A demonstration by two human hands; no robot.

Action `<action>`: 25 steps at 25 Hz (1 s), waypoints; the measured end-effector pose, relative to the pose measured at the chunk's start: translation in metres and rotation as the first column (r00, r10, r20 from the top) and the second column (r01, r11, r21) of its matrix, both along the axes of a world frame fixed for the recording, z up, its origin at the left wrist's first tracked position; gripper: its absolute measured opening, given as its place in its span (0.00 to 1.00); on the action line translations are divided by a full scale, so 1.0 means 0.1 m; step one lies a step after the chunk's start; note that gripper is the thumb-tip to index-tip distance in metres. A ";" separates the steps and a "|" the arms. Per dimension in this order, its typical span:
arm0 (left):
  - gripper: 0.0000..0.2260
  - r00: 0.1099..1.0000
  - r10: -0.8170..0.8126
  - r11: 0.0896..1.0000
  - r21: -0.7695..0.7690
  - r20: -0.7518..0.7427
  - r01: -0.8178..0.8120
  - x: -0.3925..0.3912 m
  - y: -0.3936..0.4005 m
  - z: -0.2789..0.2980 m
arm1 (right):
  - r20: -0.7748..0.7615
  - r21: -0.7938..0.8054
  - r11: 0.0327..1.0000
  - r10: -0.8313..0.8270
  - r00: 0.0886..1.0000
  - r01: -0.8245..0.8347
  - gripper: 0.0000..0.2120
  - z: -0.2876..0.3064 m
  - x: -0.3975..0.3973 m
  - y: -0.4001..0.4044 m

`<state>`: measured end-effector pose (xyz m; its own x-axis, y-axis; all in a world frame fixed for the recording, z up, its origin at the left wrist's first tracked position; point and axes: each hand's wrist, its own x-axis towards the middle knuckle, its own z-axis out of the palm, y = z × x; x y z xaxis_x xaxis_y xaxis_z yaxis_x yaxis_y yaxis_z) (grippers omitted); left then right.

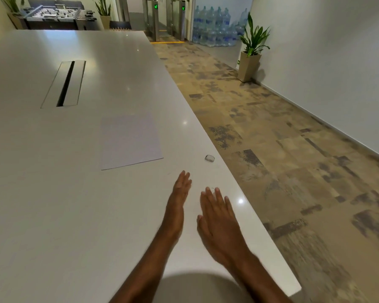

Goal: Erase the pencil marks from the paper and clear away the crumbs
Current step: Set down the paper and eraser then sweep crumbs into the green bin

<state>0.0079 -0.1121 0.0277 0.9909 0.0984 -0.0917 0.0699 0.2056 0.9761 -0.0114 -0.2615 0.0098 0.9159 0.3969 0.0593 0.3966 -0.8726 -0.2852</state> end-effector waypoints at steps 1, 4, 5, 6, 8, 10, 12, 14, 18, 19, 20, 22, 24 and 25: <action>0.18 0.995 0.103 0.994 -0.044 0.006 -0.103 0.01 0.11 0.02 | 0.020 -0.006 0.998 0.065 0.998 -0.065 0.32 -0.03 -0.24 0.08; 0.20 0.956 0.293 0.954 0.060 0.022 -0.294 0.03 0.52 0.05 | 0.030 -0.052 0.942 0.335 0.942 -0.333 0.32 -0.17 -0.81 0.45; 0.22 0.950 0.308 0.935 0.167 0.049 -0.312 0.02 0.65 0.04 | -0.005 -0.100 0.922 0.375 0.927 -0.373 0.32 -0.19 -0.77 0.52; 0.23 0.946 0.311 0.897 0.301 0.086 -0.323 0.01 0.76 0.01 | -0.018 -0.142 0.913 0.384 0.923 -0.383 0.33 -0.18 -0.62 0.55; 0.23 0.945 0.296 0.709 0.630 0.140 -0.315 0.01 0.92 -0.11 | 0.037 -0.153 0.947 0.292 0.956 -0.283 0.33 -0.12 -0.19 0.46; 0.23 0.962 0.256 0.407 0.891 0.101 -0.201 0.02 0.97 -0.28 | 0.063 -0.184 0.976 0.129 0.990 -0.116 0.33 -0.05 0.29 0.27; 0.29 0.973 0.227 0.166 0.982 0.046 -0.085 0.03 0.93 -0.36 | -0.001 -0.196 0.981 0.010 1.000 -0.010 0.34 0.04 0.55 0.08; 0.35 0.980 0.193 0.097 0.994 0.039 -0.058 0.05 0.79 -0.35 | -0.002 -0.088 0.996 -0.013 1.000 0.013 0.33 0.06 0.45 0.00; 0.37 1.000 -0.019 0.192 0.981 -0.024 0.028 0.10 0.24 -0.21 | -0.021 0.089 0.995 -0.051 0.998 0.053 0.31 -0.10 -0.29 -0.11; 0.36 0.993 -0.107 0.275 0.958 -0.049 0.077 0.13 0.07 -0.17 | -0.031 0.093 0.990 -0.105 0.994 0.108 0.31 -0.19 -0.43 -0.16; 0.33 0.976 -0.199 0.401 0.901 -0.087 0.162 0.17 -0.10 -0.14 | -0.030 0.084 0.986 -0.143 0.989 0.145 0.32 -0.29 -0.54 -0.20; 0.27 0.925 -0.347 0.719 0.589 -0.155 0.368 0.26 -0.33 -0.03 | 0.013 -0.011 0.995 -0.095 0.995 0.095 0.34 -0.39 -0.68 -0.19; 0.23 0.934 -0.333 0.899 0.254 -0.130 0.356 0.30 -0.42 0.06 | 0.058 -0.103 0.993 0.056 0.997 -0.050 0.32 -0.38 -0.77 -0.04; 0.24 0.955 -0.280 0.929 0.223 -0.103 0.296 0.29 -0.39 0.11 | 0.066 -0.127 0.983 0.143 0.987 -0.134 0.30 -0.34 -0.81 0.04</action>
<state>0.0365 -0.1513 0.0383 0.9720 -0.1636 -0.1686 0.1597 -0.0658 0.9850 -0.0926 -0.2579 -0.0238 0.8462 0.5284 0.0688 0.5325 -0.8339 -0.1451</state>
